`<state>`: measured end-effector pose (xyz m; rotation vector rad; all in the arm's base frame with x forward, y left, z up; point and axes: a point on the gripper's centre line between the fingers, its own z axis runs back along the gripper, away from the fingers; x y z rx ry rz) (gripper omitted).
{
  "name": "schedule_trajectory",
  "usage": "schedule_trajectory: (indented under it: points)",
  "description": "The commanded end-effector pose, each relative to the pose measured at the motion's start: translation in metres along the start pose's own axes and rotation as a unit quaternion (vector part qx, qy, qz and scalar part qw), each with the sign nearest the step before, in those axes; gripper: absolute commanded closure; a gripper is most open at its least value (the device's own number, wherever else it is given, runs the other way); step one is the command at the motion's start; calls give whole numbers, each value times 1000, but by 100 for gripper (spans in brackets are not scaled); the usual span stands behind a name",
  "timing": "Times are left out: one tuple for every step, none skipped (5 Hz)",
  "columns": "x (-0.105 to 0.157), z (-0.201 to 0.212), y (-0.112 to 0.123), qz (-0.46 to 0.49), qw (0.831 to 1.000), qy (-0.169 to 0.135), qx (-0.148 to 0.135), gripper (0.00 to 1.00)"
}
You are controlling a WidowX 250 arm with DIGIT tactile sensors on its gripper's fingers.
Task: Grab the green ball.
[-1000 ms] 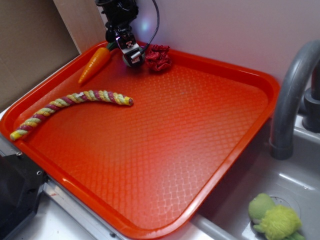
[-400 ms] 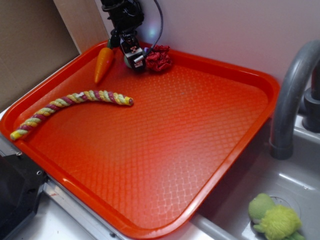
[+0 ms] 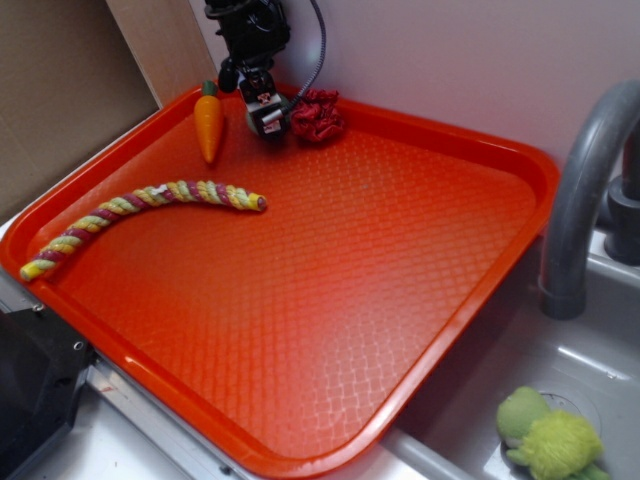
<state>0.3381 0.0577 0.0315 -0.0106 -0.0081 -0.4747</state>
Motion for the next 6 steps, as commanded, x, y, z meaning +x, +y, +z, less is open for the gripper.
schedule_trajectory:
  points:
    - [3,49,-19,1,1000,-17,7,100]
    - [-9,99,-44,61,998,-2,-7,100]
    - [-10,149,-62,120,993,-3,-12,100]
    - [-25,199,-82,125,992,-34,8,100]
    - [-38,223,-92,136,990,-35,18,100]
    - [-46,216,-102,124,991,-38,24,100]
